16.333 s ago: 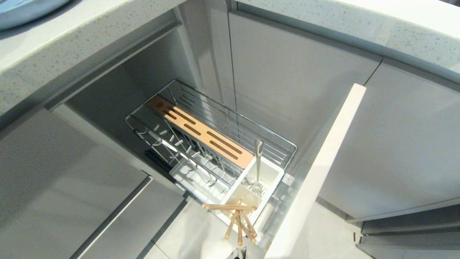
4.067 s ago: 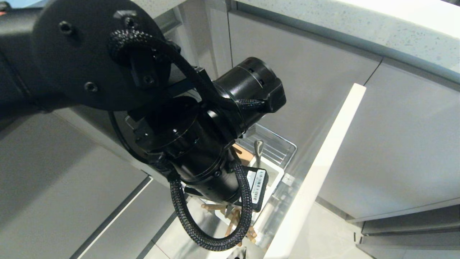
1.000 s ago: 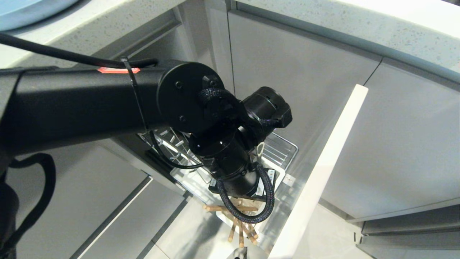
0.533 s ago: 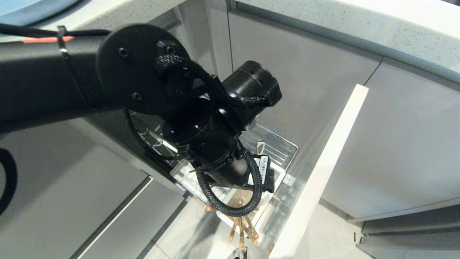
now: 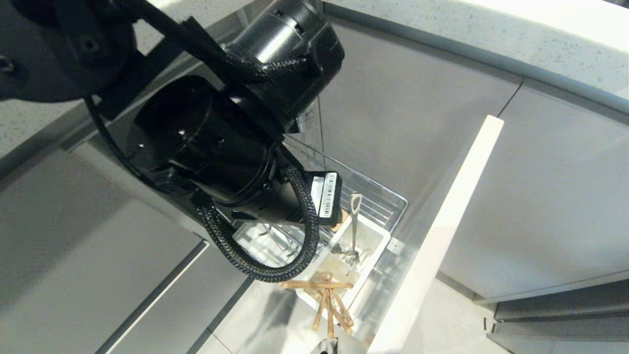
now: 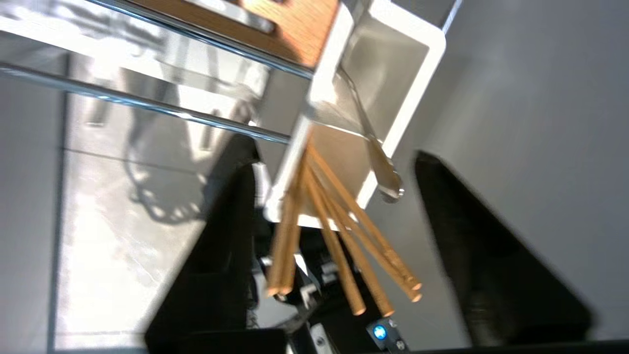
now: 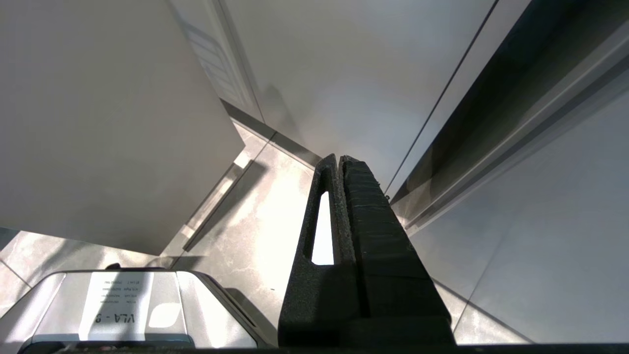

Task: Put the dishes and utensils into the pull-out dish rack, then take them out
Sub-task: Pick up the bowl and place it in the cupboard

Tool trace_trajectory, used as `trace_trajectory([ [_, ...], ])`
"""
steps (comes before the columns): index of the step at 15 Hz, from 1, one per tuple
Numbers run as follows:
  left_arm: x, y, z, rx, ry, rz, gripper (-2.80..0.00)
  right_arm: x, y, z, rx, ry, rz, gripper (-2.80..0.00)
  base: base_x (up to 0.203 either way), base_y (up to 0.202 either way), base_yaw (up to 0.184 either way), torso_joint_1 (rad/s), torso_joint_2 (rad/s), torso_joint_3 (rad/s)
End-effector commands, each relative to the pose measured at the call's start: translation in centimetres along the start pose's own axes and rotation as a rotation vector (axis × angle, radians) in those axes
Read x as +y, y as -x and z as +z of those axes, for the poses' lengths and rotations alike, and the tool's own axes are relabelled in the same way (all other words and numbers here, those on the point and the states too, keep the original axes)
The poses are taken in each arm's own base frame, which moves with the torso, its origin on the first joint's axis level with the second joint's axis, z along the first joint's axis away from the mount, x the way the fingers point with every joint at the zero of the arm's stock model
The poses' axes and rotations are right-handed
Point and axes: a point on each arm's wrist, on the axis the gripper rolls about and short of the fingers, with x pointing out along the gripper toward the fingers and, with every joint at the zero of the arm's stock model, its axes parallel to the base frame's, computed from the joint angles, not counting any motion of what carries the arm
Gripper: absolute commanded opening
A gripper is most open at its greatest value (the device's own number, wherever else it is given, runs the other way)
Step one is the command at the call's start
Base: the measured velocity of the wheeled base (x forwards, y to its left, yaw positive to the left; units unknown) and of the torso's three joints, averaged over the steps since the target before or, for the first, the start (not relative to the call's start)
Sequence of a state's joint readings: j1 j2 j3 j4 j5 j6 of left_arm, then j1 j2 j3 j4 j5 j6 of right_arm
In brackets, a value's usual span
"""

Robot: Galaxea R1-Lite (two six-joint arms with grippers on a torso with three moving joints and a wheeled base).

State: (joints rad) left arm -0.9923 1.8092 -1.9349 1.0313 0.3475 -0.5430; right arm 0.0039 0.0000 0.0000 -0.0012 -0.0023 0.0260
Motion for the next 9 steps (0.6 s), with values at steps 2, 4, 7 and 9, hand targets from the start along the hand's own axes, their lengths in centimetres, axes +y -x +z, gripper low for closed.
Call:
trace_trajectory([
  [2, 1.0, 2.8, 0.0, -0.069, 0.021, -0.007, -2.8, 0.0, 0.0, 0.0, 0.001, 0.0, 0.0, -2.8, 0.0, 0.0, 0.0, 0.0, 0.0, 0.0],
  [4, 1.9, 4.3, 0.1, -0.138, 0.025, 0.036, -2.8, 0.0, 0.0, 0.0, 0.001, 0.0, 0.0, -2.8, 0.0, 0.0, 0.0, 0.0, 0.0, 0.0],
  [7, 3.7, 7.6, 0.6, -0.282, 0.017, 0.041, -2.8, 0.0, 0.0, 0.0, 0.001, 0.0, 0.001, -2.8, 0.0, 0.0, 0.0, 0.0, 0.0, 0.0],
  [9, 5.2, 10.0, 1.5, -0.412, -0.007, 0.028, -2.8, 0.0, 0.0, 0.0, 0.0, 0.0, 0.001, -2.8, 0.0, 0.0, 0.0, 0.0, 0.0, 0.0],
])
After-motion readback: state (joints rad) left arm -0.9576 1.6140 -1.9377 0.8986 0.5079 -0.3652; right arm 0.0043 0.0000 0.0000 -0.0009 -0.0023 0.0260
